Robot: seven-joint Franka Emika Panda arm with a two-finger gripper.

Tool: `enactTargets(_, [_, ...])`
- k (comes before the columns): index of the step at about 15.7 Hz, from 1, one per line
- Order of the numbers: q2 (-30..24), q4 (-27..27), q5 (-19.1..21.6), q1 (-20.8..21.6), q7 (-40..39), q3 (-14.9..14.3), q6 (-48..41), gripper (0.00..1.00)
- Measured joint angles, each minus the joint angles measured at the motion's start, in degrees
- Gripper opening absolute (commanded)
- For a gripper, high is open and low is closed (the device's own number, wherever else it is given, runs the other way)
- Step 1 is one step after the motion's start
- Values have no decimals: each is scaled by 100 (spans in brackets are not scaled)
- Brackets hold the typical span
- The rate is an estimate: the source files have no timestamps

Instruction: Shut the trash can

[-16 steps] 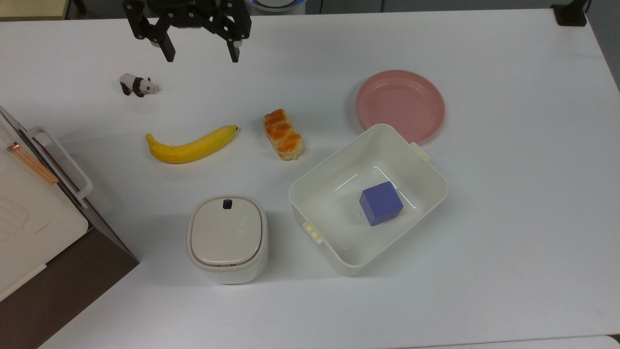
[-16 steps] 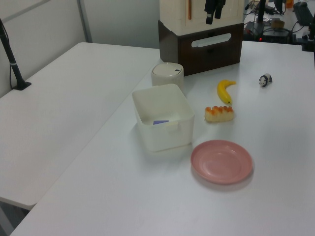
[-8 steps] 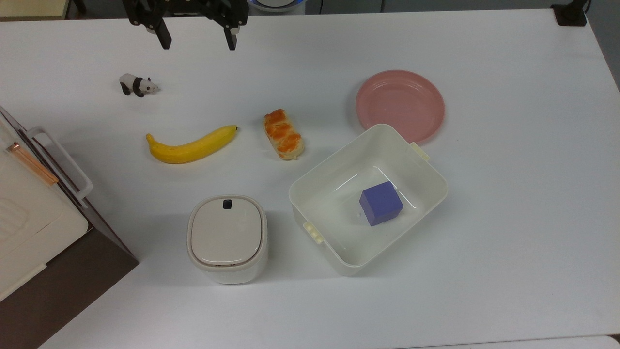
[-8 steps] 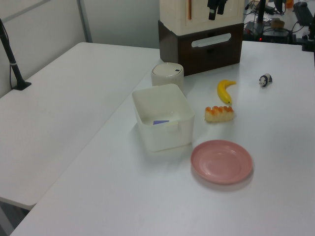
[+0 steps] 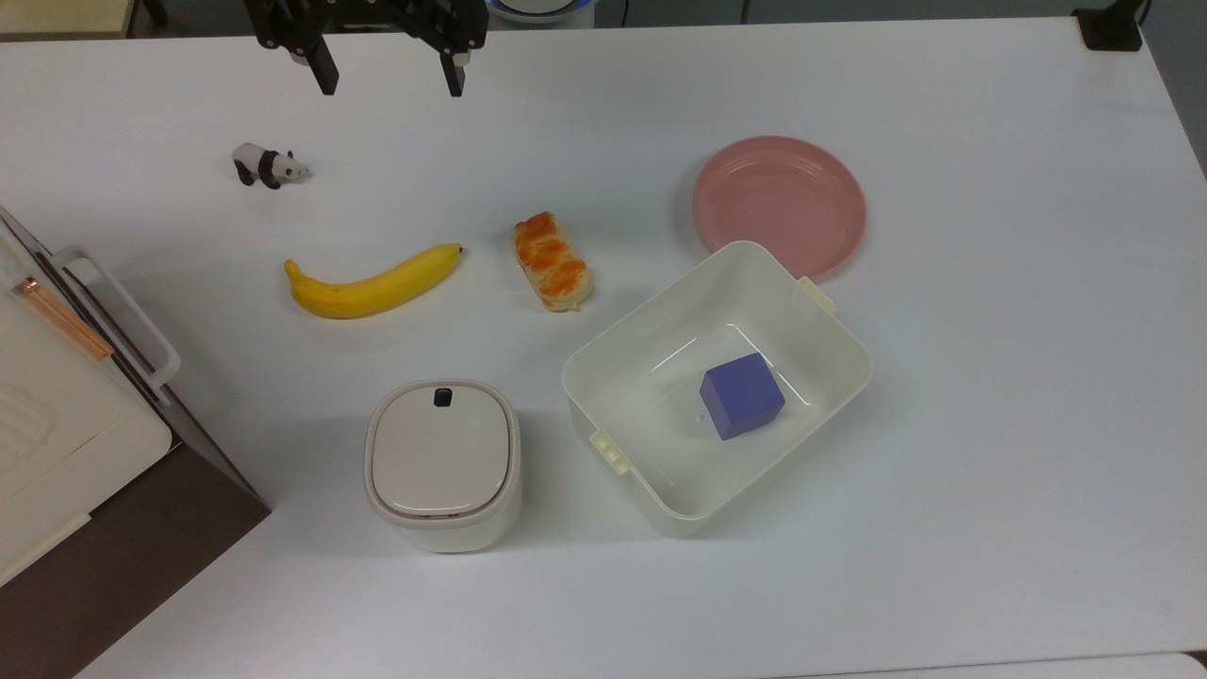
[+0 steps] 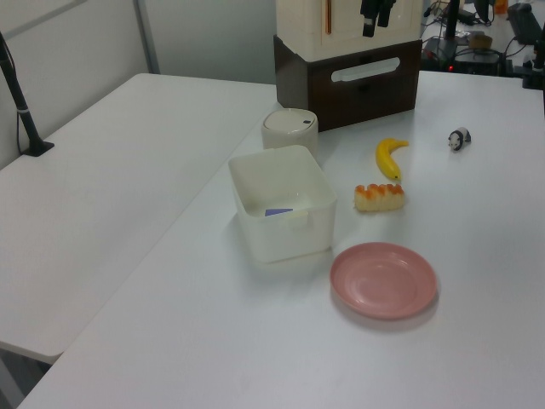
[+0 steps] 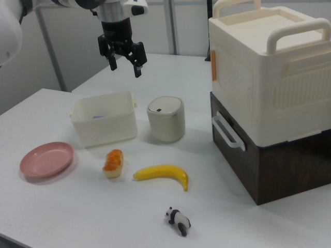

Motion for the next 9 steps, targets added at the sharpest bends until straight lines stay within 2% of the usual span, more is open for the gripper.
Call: enactTargets(9, [-47, -159, -18, 0, 0, 5, -2, 100])
